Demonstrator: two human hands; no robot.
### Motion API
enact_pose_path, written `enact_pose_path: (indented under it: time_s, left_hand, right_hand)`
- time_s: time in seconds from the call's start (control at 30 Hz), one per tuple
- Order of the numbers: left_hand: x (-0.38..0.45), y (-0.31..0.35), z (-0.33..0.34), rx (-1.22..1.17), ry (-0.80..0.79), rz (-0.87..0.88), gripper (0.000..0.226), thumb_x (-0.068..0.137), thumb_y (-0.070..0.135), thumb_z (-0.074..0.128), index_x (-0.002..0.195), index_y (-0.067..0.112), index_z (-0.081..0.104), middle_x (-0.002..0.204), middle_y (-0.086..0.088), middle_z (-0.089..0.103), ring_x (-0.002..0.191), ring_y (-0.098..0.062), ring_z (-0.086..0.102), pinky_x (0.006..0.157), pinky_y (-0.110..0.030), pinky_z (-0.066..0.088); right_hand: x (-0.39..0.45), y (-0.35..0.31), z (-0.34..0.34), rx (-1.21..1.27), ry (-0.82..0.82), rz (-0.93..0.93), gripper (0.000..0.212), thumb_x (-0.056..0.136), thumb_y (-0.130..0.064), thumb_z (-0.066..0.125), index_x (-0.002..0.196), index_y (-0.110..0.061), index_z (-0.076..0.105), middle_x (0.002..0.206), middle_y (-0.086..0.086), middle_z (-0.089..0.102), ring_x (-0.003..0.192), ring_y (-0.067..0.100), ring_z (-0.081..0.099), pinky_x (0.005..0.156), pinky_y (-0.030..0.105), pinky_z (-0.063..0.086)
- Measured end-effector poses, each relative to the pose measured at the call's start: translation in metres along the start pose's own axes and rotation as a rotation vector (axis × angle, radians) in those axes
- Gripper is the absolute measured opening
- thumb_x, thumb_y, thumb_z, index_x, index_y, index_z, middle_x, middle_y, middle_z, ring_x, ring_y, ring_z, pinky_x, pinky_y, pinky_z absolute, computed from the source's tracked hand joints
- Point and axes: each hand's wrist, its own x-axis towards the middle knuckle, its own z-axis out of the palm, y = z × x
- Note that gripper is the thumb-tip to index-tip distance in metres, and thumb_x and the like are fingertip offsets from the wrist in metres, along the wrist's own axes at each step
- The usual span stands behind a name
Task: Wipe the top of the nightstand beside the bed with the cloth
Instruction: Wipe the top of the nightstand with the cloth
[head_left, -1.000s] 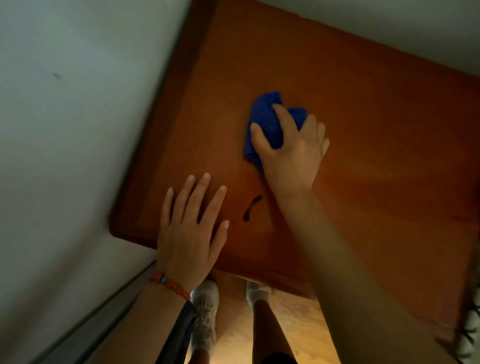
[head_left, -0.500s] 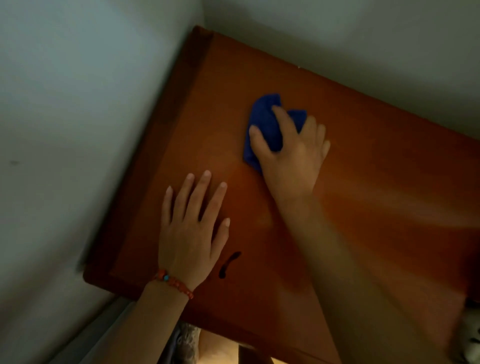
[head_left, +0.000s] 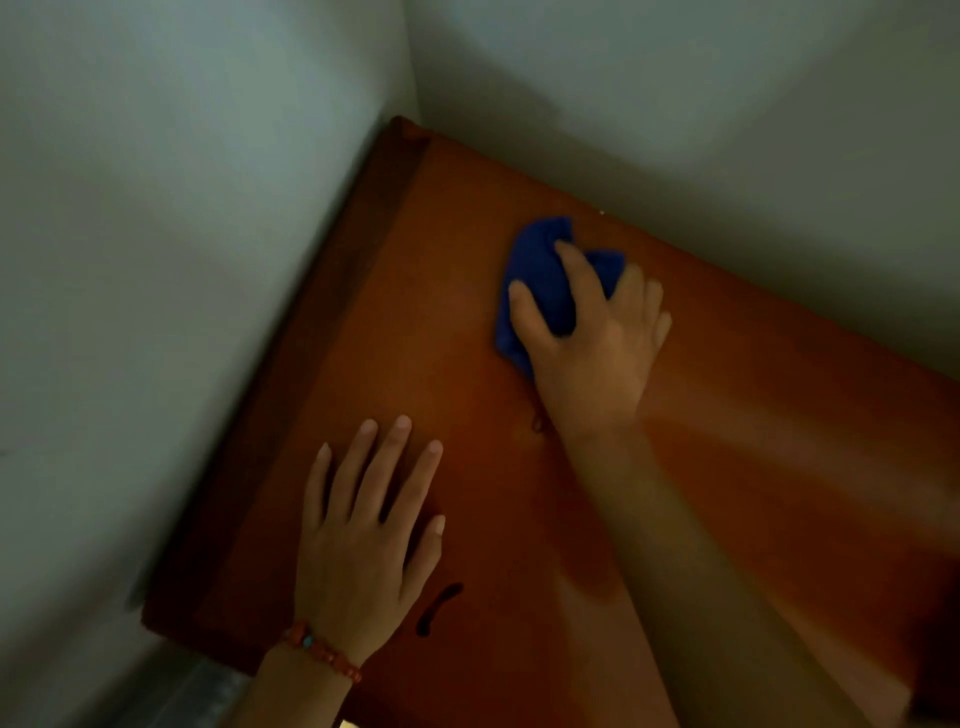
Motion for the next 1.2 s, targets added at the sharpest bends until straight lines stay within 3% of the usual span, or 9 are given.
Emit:
enact_pose_path:
  time_s: [0.13, 0.3, 0.5, 0.7, 0.9, 1.03, 1.2]
  left_hand:
    - [0.013, 0.001, -0.005, -0.038, 0.028, -0.016, 0.048, 0.093, 0.040, 0.033, 0.137, 0.020, 0.036, 0.143, -0.009, 0.033, 0.132, -0.030, 0.029, 0.109, -0.050, 0.015]
    - [0.043, -0.011, -0.006, -0.008, 0.025, -0.027, 0.051, 0.090, 0.041, 0.037, 0.137, 0.020, 0.036, 0.143, -0.013, 0.036, 0.133, -0.031, 0.027, 0.109, -0.050, 0.014]
    - [0.044, -0.017, -0.006, -0.013, -0.003, -0.006, 0.054, 0.089, 0.044, 0.038, 0.138, 0.022, 0.036, 0.144, -0.011, 0.035, 0.134, -0.031, 0.027, 0.109, -0.051, 0.016]
    - [0.043, -0.017, -0.006, -0.009, 0.008, -0.002, 0.053, 0.090, 0.044, 0.039, 0.137, 0.022, 0.037, 0.145, -0.009, 0.034, 0.134, -0.030, 0.027, 0.110, -0.051, 0.016]
    - [0.043, -0.016, -0.005, -0.015, 0.018, 0.002, 0.052, 0.090, 0.044, 0.039, 0.137, 0.022, 0.039, 0.144, -0.010, 0.036, 0.133, -0.030, 0.030, 0.108, -0.052, 0.018]
    - [0.043, -0.017, -0.004, -0.009, 0.026, 0.000, 0.052, 0.090, 0.044, 0.038, 0.137, 0.022, 0.037, 0.144, -0.009, 0.033, 0.133, -0.030, 0.029, 0.109, -0.051, 0.017]
    - [0.042, -0.015, -0.006, -0.038, 0.039, -0.011, 0.051, 0.090, 0.041, 0.040, 0.136, 0.021, 0.038, 0.143, -0.012, 0.038, 0.133, -0.030, 0.029, 0.109, -0.050, 0.017]
  right_hand:
    - [-0.004, 0.008, -0.007, -0.034, -0.040, -0.033, 0.050, 0.080, -0.051, 0.049, 0.112, -0.016, 0.063, 0.091, 0.019, 0.058, 0.083, 0.035, 0.051, 0.071, 0.039, 0.035]
    - [0.050, -0.001, 0.008, 0.004, 0.058, 0.073, 0.054, 0.077, -0.054, 0.048, 0.113, -0.016, 0.063, 0.098, 0.021, 0.059, 0.090, 0.038, 0.051, 0.075, 0.040, 0.034]
    - [0.042, -0.005, 0.008, -0.016, 0.039, 0.083, 0.055, 0.078, -0.054, 0.048, 0.118, -0.017, 0.059, 0.101, 0.021, 0.057, 0.091, 0.037, 0.048, 0.075, 0.038, 0.031]
    - [0.056, -0.030, 0.024, -0.002, -0.037, -0.097, 0.053, 0.080, -0.053, 0.047, 0.116, -0.017, 0.061, 0.100, 0.020, 0.059, 0.089, 0.037, 0.051, 0.075, 0.041, 0.036]
    - [0.037, -0.018, 0.014, -0.028, 0.017, 0.033, 0.052, 0.080, -0.052, 0.050, 0.115, -0.016, 0.061, 0.099, 0.022, 0.057, 0.088, 0.038, 0.050, 0.073, 0.041, 0.036]
    - [0.058, -0.041, 0.031, 0.009, -0.016, -0.129, 0.052, 0.078, -0.052, 0.048, 0.112, -0.016, 0.063, 0.091, 0.018, 0.059, 0.085, 0.036, 0.051, 0.072, 0.039, 0.035]
    - [0.017, -0.032, 0.016, 0.025, -0.070, -0.127, 0.052, 0.080, -0.053, 0.048, 0.117, -0.019, 0.059, 0.095, 0.015, 0.056, 0.087, 0.029, 0.044, 0.072, 0.031, 0.023]
